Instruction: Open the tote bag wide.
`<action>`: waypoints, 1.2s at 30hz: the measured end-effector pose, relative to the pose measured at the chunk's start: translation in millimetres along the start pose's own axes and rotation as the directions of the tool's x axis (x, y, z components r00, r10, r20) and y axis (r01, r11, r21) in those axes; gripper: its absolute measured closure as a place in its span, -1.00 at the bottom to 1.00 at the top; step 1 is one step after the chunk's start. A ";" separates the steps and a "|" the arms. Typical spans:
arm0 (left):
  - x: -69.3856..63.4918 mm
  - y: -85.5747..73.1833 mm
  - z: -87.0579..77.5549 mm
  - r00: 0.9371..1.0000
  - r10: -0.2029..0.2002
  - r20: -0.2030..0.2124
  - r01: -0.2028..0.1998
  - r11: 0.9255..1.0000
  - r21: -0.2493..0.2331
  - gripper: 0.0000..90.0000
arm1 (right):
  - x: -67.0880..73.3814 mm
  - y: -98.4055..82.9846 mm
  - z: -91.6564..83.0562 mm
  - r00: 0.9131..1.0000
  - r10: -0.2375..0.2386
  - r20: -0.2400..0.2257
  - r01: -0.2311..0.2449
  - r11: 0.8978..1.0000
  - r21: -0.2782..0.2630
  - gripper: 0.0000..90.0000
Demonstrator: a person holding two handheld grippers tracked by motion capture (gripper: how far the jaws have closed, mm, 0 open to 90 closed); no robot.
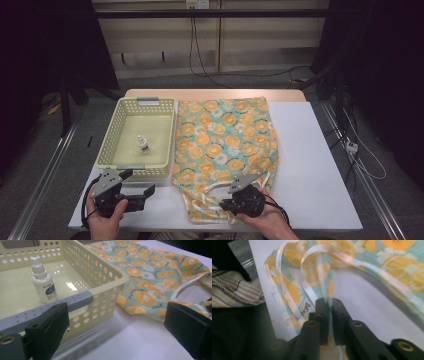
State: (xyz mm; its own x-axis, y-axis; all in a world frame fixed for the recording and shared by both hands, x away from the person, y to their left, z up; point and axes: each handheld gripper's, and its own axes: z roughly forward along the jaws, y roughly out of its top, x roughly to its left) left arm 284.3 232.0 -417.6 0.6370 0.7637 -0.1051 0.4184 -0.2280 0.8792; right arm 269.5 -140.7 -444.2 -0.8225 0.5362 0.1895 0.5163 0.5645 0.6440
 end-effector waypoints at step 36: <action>-1.2 0.4 3.1 1.000 0.007 0.016 -0.008 1.000 0.017 -0.87 | -72.8 62.6 -28.7 0.993 0.064 0.099 -0.045 0.982 -0.183 1.00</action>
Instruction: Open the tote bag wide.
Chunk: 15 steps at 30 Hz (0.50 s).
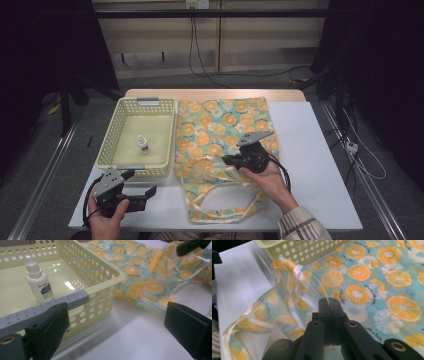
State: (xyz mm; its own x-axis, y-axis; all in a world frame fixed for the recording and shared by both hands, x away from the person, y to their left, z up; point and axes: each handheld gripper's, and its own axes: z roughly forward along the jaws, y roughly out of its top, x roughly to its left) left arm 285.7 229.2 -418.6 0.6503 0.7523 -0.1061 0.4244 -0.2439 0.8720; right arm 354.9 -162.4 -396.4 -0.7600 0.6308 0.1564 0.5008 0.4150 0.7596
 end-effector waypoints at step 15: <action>1.2 -0.1 1.2 1.000 0.008 -0.004 -0.008 1.000 0.007 -0.87 | -43.1 30.9 30.4 0.999 0.023 0.023 -0.024 0.999 0.024 1.00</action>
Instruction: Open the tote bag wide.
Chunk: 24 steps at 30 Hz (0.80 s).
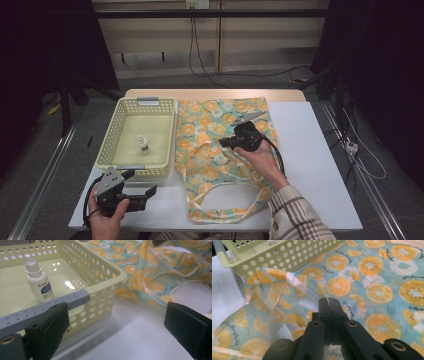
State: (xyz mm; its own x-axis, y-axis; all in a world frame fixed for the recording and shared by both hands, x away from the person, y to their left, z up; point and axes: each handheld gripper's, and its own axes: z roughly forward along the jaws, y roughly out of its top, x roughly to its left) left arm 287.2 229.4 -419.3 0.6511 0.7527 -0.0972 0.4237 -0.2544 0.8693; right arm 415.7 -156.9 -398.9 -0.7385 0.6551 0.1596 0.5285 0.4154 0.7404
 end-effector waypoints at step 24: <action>0.3 -0.1 0.4 1.000 0.000 0.001 0.000 1.000 0.001 -0.87 | -19.3 -12.7 -0.2 0.995 0.077 0.056 -0.079 0.996 0.037 0.06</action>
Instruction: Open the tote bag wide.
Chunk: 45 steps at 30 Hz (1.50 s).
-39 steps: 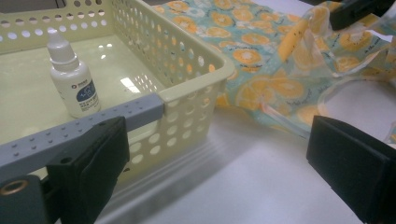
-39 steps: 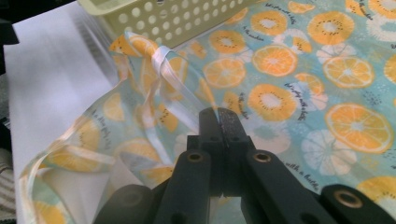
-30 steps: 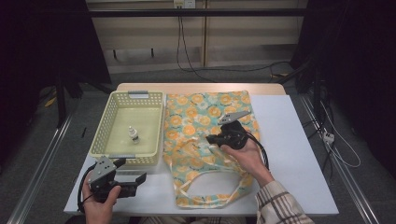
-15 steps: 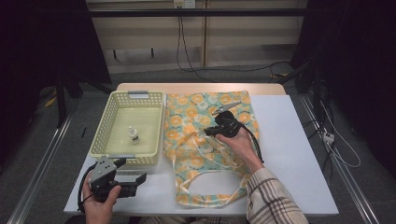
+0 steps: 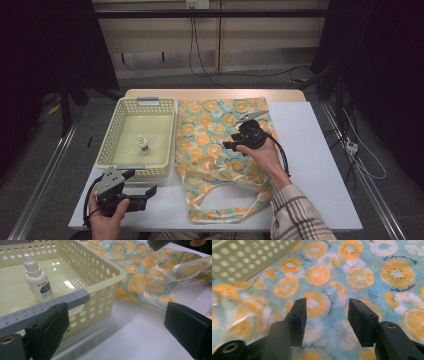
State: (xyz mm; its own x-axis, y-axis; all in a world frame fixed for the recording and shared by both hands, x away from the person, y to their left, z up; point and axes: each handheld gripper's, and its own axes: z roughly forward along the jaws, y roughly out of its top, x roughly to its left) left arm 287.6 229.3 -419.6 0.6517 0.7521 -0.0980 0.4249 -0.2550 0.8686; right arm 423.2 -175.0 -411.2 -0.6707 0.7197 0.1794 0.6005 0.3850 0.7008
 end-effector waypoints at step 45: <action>-0.7 0.1 0.5 1.000 0.003 0.007 -0.003 1.000 0.002 -0.87 | 54.0 -65.7 0.4 0.977 -0.211 -0.038 0.214 0.956 0.200 0.49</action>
State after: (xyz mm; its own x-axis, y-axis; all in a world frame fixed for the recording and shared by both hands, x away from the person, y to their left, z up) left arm 287.5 228.4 -419.8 0.6569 0.7474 -0.0989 0.4246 -0.2583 0.8678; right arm 347.7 -161.2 -447.8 -0.7982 0.6000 0.0539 0.5177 0.6375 0.5706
